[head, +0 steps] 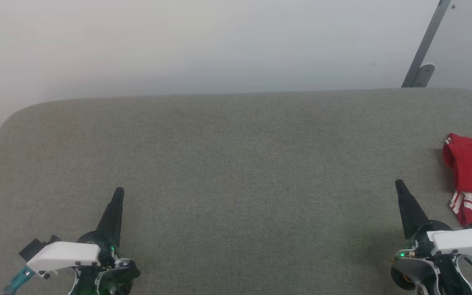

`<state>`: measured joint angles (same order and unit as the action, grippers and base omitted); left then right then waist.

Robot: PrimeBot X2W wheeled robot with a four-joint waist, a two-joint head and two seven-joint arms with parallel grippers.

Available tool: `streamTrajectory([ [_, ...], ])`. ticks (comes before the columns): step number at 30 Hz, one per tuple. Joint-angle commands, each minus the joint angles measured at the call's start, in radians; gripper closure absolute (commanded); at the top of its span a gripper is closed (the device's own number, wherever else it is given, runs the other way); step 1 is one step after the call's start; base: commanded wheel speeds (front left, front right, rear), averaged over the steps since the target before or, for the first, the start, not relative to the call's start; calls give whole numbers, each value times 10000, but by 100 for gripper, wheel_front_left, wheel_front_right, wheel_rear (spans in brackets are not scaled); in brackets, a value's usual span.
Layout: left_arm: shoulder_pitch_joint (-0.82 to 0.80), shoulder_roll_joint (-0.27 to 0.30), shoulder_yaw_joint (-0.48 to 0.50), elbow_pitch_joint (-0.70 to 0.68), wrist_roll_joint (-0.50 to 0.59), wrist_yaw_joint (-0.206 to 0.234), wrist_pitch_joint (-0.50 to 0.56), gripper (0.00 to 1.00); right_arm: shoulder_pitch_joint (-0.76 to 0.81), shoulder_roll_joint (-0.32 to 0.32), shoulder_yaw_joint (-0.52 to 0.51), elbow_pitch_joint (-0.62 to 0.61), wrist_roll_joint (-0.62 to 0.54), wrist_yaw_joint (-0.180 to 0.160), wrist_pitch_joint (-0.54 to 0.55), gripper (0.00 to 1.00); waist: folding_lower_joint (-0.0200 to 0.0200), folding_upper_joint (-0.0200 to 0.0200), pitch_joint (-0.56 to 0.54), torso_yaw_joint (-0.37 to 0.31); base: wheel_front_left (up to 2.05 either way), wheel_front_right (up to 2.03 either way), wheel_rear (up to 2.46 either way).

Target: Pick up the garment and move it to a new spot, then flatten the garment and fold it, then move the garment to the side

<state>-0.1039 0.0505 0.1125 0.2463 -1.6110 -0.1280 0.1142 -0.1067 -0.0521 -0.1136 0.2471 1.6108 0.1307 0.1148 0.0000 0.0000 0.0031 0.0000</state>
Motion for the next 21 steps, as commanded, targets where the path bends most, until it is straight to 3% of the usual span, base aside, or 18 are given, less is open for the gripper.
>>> streamTrajectory([
  [1, -111, -28, 30, -7, -37, -51, 35, 100, -54, 38, -13, -43, 41, 0, 25, 100, 0, 0, 0, 0, 0, 0, 0],
  [21, -111, -28, 29, -8, -37, -51, 34, 100, -54, 39, -13, -43, 41, 0, 24, 100, 0, 0, 0, 0, 0, 0, 0],
])
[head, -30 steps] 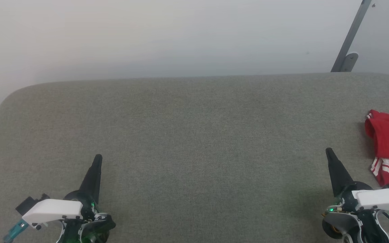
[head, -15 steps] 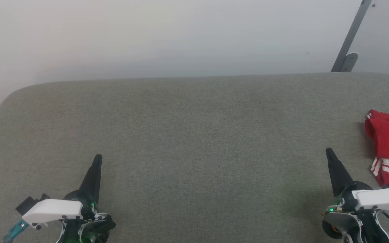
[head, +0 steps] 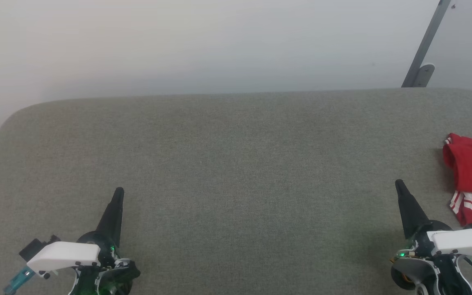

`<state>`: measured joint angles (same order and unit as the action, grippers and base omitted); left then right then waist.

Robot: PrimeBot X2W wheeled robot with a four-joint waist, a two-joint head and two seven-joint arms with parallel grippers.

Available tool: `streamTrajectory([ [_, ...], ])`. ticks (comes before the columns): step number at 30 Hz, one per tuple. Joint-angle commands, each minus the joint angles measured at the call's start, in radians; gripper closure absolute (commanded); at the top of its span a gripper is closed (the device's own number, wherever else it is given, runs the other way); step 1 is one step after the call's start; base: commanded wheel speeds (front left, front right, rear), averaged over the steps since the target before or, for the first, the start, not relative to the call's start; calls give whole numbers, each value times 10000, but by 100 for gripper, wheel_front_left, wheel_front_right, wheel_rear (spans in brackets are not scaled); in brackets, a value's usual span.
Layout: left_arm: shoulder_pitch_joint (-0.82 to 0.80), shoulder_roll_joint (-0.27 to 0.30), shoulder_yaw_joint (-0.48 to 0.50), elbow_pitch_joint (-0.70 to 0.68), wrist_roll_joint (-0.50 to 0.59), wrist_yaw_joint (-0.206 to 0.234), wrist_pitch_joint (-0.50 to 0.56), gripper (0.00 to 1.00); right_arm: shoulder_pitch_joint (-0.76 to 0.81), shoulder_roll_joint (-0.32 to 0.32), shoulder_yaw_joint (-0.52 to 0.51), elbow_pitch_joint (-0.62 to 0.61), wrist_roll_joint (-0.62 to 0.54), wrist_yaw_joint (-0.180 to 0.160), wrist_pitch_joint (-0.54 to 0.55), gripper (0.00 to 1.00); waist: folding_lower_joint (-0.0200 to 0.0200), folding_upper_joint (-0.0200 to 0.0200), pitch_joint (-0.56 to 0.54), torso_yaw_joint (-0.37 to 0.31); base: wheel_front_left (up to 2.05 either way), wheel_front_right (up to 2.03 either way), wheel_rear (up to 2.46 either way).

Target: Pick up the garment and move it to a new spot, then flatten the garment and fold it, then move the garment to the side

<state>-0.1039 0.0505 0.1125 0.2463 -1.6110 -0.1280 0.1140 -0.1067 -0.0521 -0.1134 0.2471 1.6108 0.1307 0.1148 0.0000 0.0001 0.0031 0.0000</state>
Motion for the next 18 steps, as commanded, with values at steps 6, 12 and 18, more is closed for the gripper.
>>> streamTrajectory([
  [6, -111, -28, 29, -8, -37, -51, 34, 100, -54, 39, -13, -43, 41, 0, 24, 100, 0, -1, 0, 0, 0, 0, 0],
  [12, -111, -28, 29, -8, -38, -51, 34, 100, -54, 39, -11, -41, 42, 0, 25, 100, 0, -1, 0, 0, 0, 0, 0],
  [18, -110, -28, 29, -9, -38, -51, 35, 100, -54, 39, -14, -42, 42, 0, 24, 100, 0, -1, 0, 0, 0, 0, 0],
])
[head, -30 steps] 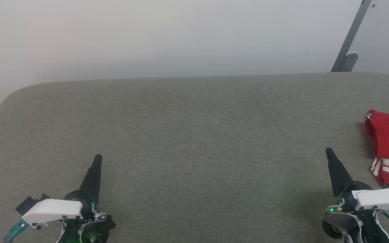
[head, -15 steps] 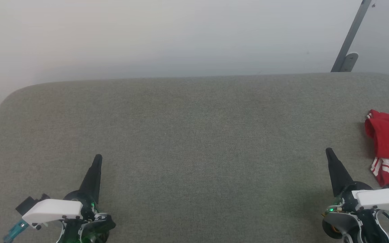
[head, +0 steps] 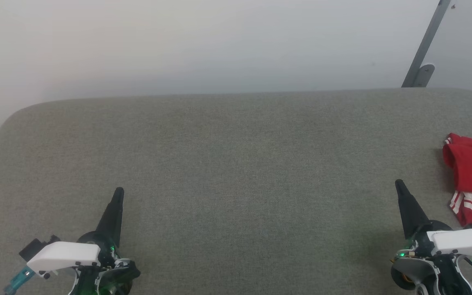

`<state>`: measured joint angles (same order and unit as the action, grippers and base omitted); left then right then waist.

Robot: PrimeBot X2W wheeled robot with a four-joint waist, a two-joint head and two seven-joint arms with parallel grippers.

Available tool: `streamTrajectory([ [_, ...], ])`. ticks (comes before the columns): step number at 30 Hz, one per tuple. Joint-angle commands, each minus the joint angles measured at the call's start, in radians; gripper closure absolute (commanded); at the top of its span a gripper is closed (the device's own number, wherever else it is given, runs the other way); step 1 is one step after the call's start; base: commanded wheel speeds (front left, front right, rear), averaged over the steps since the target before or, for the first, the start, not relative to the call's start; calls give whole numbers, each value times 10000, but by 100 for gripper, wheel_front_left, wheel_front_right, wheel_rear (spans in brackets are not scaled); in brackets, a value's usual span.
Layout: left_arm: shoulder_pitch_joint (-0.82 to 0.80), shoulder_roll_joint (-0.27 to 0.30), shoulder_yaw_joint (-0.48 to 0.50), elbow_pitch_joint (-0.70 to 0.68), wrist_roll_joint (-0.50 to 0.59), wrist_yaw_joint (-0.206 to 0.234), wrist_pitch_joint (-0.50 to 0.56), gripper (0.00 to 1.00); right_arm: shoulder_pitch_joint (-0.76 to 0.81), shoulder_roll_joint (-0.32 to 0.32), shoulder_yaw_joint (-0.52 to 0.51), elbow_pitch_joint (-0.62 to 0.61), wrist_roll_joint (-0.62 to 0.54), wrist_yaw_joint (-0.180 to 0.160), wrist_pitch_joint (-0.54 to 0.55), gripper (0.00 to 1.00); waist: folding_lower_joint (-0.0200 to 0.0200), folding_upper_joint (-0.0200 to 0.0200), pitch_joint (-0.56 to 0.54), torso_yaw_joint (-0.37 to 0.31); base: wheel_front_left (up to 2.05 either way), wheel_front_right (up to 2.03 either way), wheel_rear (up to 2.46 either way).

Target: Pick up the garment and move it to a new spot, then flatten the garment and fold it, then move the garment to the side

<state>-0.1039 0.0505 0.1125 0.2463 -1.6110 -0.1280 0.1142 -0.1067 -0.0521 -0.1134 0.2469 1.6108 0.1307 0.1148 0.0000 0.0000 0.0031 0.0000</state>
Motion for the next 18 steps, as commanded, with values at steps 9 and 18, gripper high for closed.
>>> streamTrajectory([
  [9, -110, -28, 28, -9, -38, -51, 32, 100, -54, 39, -11, -40, 42, 0, 23, 100, 0, 0, 0, 0, 0, 0, 0],
  [18, -110, -28, 28, -9, -38, -52, 33, 100, -54, 39, -12, -40, 42, 0, 23, 100, 0, 0, 0, 0, 0, 0, 0],
])
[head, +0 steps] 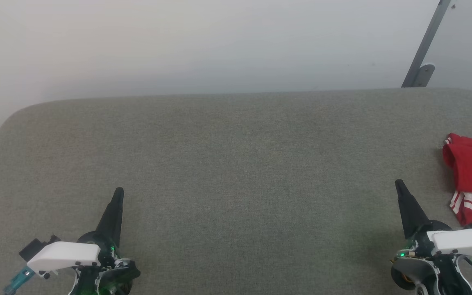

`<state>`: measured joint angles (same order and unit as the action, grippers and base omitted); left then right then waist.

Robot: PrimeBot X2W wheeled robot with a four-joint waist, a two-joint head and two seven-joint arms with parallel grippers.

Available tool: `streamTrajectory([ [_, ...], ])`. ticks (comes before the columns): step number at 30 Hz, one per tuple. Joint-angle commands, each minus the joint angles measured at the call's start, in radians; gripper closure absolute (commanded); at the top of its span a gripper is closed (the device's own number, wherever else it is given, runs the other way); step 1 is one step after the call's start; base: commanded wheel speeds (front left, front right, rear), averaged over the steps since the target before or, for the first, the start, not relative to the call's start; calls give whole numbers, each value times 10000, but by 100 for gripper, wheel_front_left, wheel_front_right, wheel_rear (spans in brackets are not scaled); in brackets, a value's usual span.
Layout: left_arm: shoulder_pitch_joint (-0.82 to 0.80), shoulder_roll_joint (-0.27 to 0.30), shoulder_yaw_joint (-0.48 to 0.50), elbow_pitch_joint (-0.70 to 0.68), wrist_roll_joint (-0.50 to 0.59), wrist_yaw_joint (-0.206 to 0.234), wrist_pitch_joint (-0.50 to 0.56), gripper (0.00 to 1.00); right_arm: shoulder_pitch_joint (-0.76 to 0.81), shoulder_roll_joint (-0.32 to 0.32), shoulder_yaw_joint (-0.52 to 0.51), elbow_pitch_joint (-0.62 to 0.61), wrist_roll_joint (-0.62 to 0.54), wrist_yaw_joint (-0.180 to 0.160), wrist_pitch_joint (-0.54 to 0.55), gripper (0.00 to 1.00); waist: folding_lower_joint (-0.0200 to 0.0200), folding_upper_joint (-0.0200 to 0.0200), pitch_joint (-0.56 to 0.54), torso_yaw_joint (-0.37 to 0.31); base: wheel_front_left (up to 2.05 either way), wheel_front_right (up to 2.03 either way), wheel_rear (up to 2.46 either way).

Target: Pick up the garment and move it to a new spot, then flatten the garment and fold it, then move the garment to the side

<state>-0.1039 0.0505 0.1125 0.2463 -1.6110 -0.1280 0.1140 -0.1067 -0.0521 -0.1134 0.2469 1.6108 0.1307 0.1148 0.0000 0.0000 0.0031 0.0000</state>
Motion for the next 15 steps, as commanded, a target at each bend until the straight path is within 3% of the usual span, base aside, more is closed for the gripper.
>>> streamTrajectory([
  [1, -110, -28, 28, -9, -38, -52, 33, 100, -54, 39, -10, -40, 42, 0, 23, 100, 0, 0, 0, 0, 0, 0, 0],
  [15, -110, -28, 28, -10, -38, -52, 33, 100, -54, 39, -10, -40, 42, 0, 24, 100, 0, 0, 0, 0, 0, 0, 0],
])
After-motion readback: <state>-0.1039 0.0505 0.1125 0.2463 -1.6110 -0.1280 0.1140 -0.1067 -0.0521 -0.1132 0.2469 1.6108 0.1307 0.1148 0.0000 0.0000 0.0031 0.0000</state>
